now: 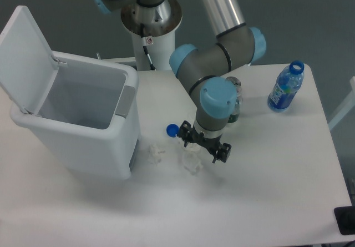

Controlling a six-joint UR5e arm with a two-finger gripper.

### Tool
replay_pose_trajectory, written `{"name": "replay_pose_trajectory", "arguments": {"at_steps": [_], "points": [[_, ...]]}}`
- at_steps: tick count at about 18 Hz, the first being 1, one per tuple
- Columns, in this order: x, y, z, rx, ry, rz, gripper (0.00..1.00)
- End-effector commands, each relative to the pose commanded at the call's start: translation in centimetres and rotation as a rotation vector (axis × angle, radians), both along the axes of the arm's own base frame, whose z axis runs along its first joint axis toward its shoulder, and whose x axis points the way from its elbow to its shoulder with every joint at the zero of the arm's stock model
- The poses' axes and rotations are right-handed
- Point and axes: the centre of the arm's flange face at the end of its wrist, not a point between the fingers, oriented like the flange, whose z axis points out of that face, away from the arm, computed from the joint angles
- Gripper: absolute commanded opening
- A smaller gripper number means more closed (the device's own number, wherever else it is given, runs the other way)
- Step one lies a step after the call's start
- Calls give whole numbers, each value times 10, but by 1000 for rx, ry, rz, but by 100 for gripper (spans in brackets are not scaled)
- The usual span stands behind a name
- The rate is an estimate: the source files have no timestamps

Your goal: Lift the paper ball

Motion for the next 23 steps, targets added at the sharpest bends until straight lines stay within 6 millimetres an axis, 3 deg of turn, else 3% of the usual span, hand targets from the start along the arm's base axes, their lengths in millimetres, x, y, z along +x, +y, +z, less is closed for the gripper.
{"name": "replay_pose_trajectory", "arguments": {"at_steps": [5,15,19,23], "points": [[2,12,-19,-12,19,-18,100],[15,15,-26,-44,26,-44,100],[19,18,-26,-43,24,-46,87],[19,17,-26,-44,23,-49,81]]}}
